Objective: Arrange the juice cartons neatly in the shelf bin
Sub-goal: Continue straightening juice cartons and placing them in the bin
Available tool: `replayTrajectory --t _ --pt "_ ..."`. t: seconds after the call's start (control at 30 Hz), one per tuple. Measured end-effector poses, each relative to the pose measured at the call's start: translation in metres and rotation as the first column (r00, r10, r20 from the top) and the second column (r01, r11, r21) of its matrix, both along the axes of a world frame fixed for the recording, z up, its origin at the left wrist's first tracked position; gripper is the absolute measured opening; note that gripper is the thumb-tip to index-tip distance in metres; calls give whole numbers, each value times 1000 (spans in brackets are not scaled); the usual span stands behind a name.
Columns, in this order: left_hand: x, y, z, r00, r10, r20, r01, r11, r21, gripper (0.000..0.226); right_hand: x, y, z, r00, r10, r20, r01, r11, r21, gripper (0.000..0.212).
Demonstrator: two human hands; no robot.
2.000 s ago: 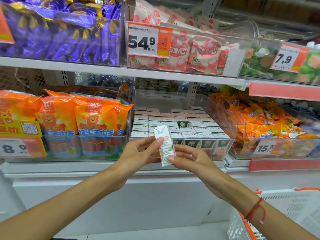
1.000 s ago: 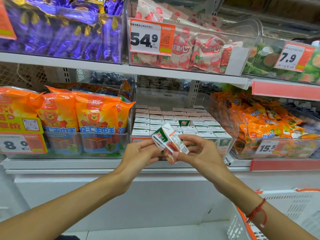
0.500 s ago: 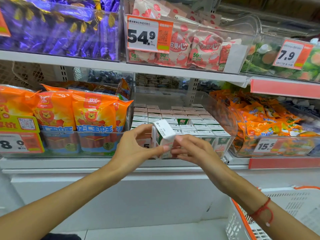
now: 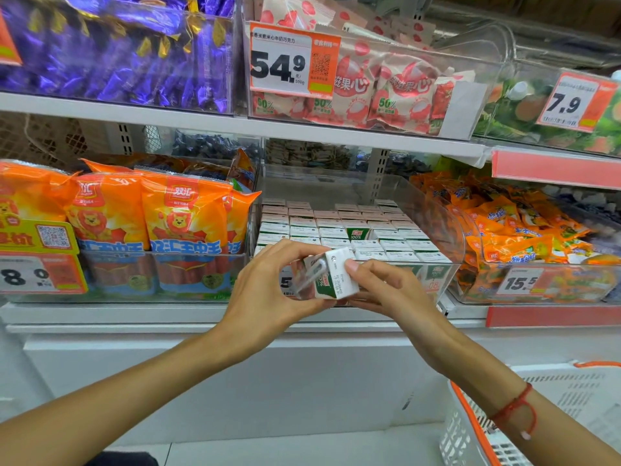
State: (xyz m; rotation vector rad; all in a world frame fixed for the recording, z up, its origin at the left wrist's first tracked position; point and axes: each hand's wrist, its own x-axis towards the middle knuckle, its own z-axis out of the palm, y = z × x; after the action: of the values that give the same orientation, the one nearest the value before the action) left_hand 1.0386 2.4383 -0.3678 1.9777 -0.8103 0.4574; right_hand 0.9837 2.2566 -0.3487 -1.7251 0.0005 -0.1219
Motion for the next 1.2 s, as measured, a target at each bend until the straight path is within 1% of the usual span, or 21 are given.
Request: replayTrajectory --t 0.1,0.2,0.3,0.37,0.43,0.5,0.57,0.63,0.73,0.8,0.93,1.0,1.07,1.13,1.2 --pt "0 -1 -1 998 -17 -55 18 1000 18 60 2 0 -6 1000 -1 1 1 997 -72 46" --pt "0 -1 -2 988 -58 -141 62 998 25 58 3 1 -10 1000 -6 12 8 995 -98 38" --pt "0 -1 -1 963 -102 -251 92 995 -50 61 3 1 -8 999 -10 44 13 998 -65 25" --pt "1 -2 0 926 -146 -348 100 984 -145 65 2 1 -6 997 3 83 2 998 -57 22" --pt "3 -2 3 873 -210 -440 95 958 -269 63 1 2 -8 990 73 118 -60 992 -115 29" --pt "4 -2 7 821 -259 -508 62 926 -371 59 -1 5 -10 979 140 146 -108 973 -205 46" --pt "6 0 9 779 -292 -555 27 900 -436 57 -1 7 -12 968 169 188 -109 950 -293 57" --pt "7 1 9 742 -311 -593 4 888 -460 57 -1 7 -12 959 175 222 -99 945 -313 58" --pt "9 2 9 703 -303 -643 -42 885 -463 50 0 5 -9 947 214 238 -128 935 -330 58" --pt "11 3 9 689 -287 -666 -60 893 -447 51 0 6 -7 942 232 244 -143 931 -336 56" --pt "15 6 10 662 -270 -699 -38 920 -391 58 -2 8 -5 946 180 270 -101 954 -283 50" --pt "17 9 11 635 -277 -722 8 936 -352 63 -2 9 -4 953 132 272 -72 973 -221 51" --pt "19 11 12 593 -283 -754 40 945 -324 68 -2 10 -2 962 74 262 -45 993 -113 49" --pt "20 11 11 560 -262 -786 44 957 -288 71 -2 12 0 966 22 256 -13 999 -34 37" --pt "19 10 10 543 -228 -808 47 969 -242 77 -2 15 3 969 -11 249 14 1000 -10 24"
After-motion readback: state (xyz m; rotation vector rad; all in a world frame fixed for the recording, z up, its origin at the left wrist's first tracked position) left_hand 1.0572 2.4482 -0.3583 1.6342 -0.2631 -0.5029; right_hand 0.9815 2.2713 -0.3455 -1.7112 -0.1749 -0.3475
